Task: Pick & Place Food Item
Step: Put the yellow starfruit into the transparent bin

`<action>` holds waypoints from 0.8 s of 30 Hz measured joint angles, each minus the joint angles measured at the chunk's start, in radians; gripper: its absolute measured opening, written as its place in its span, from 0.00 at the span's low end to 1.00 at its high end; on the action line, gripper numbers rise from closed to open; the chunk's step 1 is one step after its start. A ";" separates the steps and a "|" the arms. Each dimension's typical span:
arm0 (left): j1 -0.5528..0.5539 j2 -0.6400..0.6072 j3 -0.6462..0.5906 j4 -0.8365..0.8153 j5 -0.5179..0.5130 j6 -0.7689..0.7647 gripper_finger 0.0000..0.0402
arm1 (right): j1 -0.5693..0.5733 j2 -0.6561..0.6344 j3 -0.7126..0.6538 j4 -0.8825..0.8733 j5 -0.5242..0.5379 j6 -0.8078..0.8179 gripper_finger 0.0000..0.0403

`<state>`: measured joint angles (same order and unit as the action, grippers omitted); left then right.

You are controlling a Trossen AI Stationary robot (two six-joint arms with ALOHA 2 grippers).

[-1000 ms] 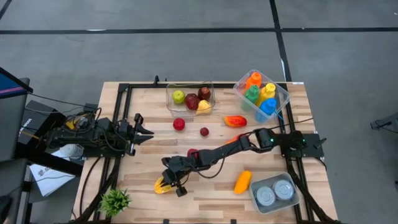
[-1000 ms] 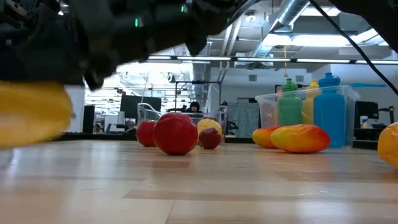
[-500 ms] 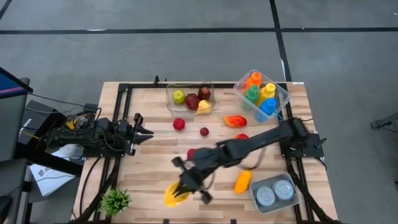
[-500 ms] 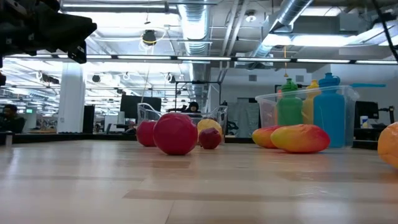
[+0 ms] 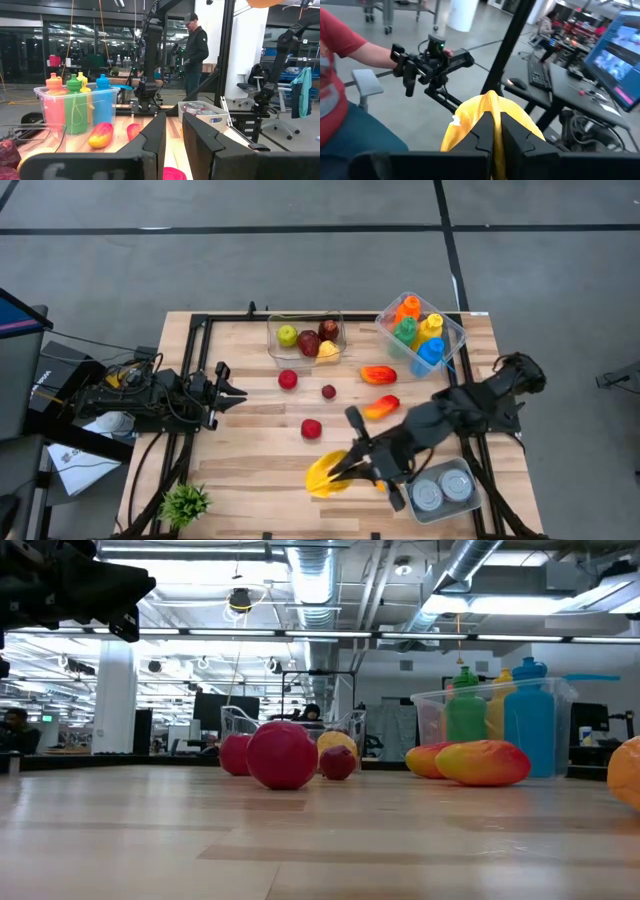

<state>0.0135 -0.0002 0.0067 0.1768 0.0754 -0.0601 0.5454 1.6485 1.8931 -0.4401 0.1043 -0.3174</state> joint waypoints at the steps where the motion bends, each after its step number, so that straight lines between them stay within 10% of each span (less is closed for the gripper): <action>1: 0.000 0.000 0.000 0.000 0.000 0.000 0.13 | 0.012 -0.005 0.000 -0.008 0.023 0.000 0.03; 24: 0.000 0.000 0.000 0.000 0.000 0.000 0.13 | 0.364 -0.008 -0.002 0.074 0.081 -0.110 0.03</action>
<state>0.0135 -0.0002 0.0067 0.1772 0.0753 -0.0605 0.9093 1.6405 1.8915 -0.3665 0.1848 -0.4274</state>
